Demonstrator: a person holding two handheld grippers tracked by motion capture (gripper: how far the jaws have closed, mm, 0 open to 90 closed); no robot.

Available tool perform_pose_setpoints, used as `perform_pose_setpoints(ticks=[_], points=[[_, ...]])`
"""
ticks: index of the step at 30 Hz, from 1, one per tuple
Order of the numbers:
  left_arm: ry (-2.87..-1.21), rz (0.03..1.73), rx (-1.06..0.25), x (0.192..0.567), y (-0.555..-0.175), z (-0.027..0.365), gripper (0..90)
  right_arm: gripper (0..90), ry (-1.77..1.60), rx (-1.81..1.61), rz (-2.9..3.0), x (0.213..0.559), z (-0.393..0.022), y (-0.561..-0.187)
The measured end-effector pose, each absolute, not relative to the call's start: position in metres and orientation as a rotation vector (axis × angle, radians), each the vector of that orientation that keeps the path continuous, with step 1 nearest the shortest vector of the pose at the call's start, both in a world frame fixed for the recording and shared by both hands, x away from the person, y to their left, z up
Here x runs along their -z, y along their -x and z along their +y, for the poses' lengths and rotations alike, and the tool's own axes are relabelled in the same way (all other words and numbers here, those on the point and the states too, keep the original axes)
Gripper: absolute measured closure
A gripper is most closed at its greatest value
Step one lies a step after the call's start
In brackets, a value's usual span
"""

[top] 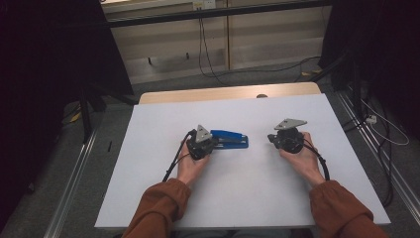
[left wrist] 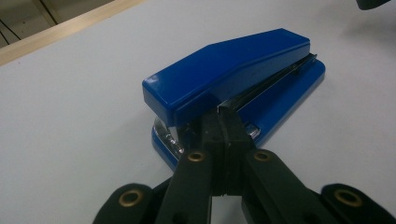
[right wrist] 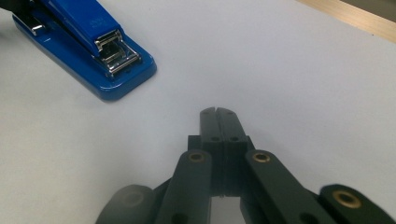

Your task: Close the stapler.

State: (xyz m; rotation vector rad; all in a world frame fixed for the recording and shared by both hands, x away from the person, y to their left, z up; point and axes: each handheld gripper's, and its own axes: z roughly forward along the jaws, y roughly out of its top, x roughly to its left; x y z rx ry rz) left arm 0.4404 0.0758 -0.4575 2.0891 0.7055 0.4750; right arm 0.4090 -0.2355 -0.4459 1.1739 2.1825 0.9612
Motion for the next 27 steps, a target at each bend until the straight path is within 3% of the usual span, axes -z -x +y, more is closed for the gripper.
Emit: perform_pose_setpoints(ticks=[27], points=[[-2.088, 0.719, -0.442, 0.4543, -0.439, 0.0775, 88.5, 90.0, -1.176, -1.032, 2.166, 0.4427, -0.2369, -0.4072]])
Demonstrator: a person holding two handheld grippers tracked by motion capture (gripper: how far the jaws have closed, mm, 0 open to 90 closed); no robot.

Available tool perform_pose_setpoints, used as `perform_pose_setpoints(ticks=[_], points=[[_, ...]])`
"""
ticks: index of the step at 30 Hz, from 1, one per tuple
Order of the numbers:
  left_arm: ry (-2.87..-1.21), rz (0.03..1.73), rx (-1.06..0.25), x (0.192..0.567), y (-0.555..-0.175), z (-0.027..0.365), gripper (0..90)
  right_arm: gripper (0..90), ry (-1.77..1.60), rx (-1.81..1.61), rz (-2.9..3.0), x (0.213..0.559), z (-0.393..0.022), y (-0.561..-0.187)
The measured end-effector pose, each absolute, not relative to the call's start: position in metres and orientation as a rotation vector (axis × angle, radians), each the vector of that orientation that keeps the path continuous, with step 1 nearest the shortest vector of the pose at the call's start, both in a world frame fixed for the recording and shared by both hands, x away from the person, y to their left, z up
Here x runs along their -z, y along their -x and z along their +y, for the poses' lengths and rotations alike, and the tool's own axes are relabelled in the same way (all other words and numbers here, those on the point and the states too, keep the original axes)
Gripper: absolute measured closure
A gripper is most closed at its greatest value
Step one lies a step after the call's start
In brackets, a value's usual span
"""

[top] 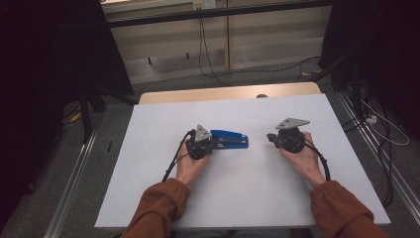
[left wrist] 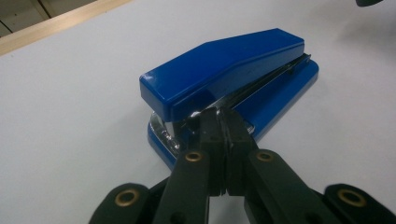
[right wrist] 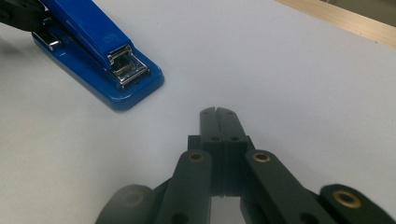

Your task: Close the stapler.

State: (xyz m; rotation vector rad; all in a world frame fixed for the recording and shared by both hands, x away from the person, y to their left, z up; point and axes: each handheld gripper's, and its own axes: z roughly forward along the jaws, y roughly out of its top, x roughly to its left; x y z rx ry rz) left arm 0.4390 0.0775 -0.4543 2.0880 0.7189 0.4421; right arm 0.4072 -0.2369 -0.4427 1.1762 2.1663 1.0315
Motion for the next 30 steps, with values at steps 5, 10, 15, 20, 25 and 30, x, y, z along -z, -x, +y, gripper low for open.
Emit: perform_pose_setpoints(ticks=[5, 10, 15, 20, 25, 30], points=[[-2.078, 0.716, -0.414, 0.452, -0.437, 0.08, 83.5, 84.9, -1.186, -1.065, 2.158, 0.443, -0.238, -0.407], [-2.063, 0.703, -0.415, 0.445, -0.434, 0.081, 72.2, 65.8, -1.214, -1.09, 2.135, 0.441, -0.24, -0.405], [-2.064, 0.692, -0.41, 0.443, -0.43, 0.079, 56.8, 44.8, -1.247, -1.102, 2.103, 0.442, -0.243, -0.404], [-2.051, 0.714, -0.463, 0.438, -0.425, 0.075, 36.3, 31.7, -1.263, -1.115, 2.076, 0.44, -0.246, -0.403], [-2.005, 0.763, -0.487, 0.433, -0.426, 0.081, 19.7, 19.8, -1.275, -1.127, 2.049, 0.437, -0.249, -0.402], [-1.936, 0.811, -0.465, 0.429, -0.428, 0.091, 4.3, 13.0, -1.283, -1.145, 2.036, 0.435, -0.251, -0.401]])
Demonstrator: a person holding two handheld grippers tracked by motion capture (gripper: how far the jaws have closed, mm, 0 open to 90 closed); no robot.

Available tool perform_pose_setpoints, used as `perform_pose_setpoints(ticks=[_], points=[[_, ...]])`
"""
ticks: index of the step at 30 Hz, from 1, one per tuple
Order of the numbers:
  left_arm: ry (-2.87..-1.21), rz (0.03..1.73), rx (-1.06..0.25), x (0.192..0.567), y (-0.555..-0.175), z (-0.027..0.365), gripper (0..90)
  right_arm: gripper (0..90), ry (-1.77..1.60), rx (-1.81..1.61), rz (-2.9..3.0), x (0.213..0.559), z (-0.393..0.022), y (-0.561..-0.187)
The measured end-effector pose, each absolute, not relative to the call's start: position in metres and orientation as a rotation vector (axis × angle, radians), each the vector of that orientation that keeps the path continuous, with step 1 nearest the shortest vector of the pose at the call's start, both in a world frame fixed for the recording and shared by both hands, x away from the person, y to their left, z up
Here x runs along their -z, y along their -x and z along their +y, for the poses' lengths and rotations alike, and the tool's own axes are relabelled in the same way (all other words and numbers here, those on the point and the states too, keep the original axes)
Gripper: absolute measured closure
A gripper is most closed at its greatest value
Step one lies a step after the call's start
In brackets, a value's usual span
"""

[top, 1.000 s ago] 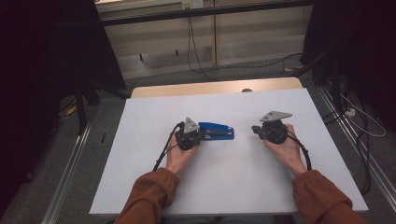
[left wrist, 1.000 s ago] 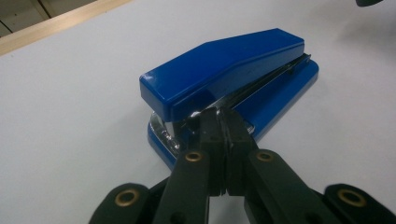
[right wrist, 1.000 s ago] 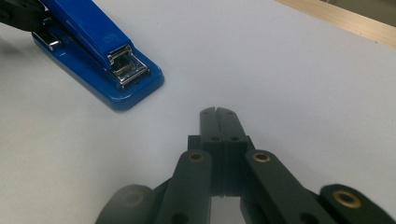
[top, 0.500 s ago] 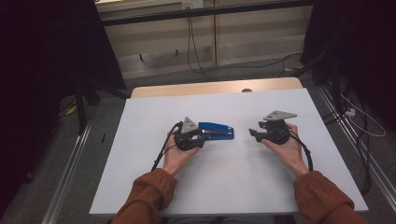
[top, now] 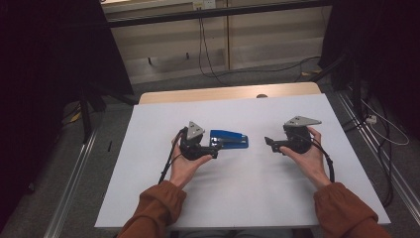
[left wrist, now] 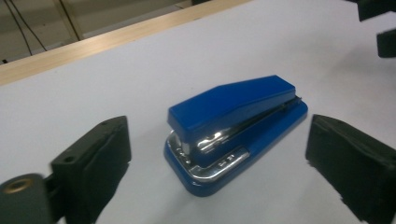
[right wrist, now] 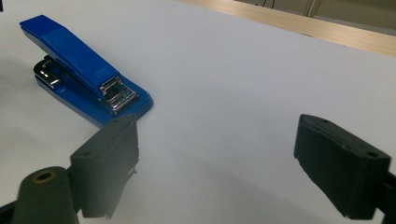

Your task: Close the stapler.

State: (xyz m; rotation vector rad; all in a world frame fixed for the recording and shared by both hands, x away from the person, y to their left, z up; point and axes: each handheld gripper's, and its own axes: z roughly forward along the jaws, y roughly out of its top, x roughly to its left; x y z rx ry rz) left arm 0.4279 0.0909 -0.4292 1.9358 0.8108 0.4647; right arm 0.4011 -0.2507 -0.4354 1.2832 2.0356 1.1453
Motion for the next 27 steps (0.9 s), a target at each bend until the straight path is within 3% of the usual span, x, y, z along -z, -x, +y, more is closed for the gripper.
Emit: perform_pose_setpoints(ticks=[6, 27], points=[[-1.871, 0.796, -0.465, 0.43, -0.421, 0.104, 3.6, 4.8, -1.277, -1.15, 2.026, 0.434, -0.251, -0.398], [-1.81, 0.859, -0.519, 0.42, -0.391, 0.159, 4.0, 6.2, -1.296, -1.182, 1.93, 0.426, -0.258, -0.364]])
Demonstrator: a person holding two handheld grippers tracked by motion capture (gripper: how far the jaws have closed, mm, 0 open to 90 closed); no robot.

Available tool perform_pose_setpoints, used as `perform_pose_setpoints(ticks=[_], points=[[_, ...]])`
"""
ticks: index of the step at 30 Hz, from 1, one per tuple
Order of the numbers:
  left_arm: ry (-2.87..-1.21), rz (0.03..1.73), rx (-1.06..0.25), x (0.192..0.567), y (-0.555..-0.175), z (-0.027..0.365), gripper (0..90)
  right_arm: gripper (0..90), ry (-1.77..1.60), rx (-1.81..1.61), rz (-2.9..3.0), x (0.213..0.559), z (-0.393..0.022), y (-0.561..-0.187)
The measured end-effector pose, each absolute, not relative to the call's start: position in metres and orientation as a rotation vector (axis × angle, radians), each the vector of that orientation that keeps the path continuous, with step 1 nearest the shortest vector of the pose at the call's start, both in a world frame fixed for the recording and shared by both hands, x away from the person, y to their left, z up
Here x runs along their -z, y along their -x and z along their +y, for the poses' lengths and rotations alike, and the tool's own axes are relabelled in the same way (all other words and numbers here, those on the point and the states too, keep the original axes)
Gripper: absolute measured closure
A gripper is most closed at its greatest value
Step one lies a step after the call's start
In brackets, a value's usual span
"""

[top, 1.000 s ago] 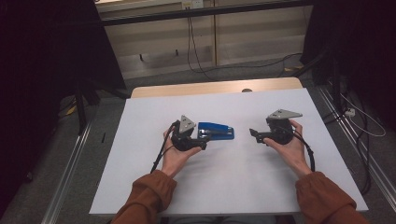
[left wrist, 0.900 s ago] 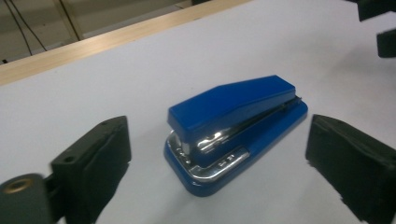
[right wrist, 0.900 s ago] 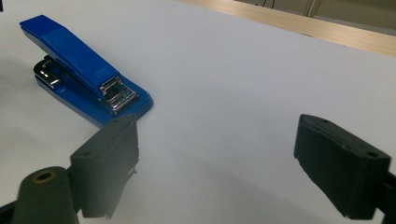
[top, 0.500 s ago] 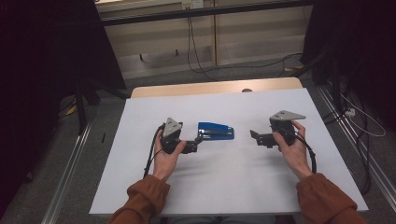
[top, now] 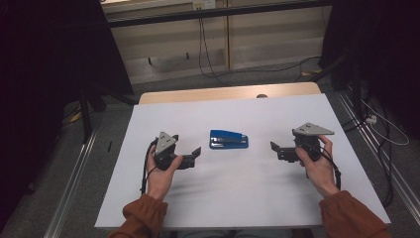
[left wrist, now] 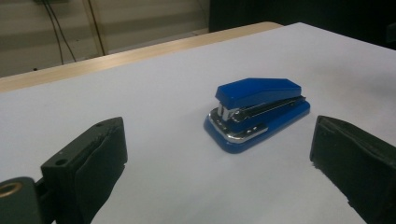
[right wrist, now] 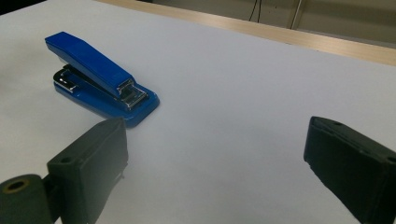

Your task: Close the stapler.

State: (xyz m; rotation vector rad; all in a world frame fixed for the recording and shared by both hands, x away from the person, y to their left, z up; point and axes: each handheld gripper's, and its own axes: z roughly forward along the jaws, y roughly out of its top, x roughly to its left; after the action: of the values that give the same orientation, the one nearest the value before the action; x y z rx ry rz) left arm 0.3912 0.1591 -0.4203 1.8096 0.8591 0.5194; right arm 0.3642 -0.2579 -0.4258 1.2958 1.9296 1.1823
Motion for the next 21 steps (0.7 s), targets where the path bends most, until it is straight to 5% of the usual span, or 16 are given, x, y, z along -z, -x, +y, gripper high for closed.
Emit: perform_pose_setpoints(ticks=[21], points=[[-1.761, 0.899, -0.591, 0.421, -0.359, 0.202, 4.0, 6.6, -1.288, -1.194, 1.855, 0.424, -0.274, -0.325]])
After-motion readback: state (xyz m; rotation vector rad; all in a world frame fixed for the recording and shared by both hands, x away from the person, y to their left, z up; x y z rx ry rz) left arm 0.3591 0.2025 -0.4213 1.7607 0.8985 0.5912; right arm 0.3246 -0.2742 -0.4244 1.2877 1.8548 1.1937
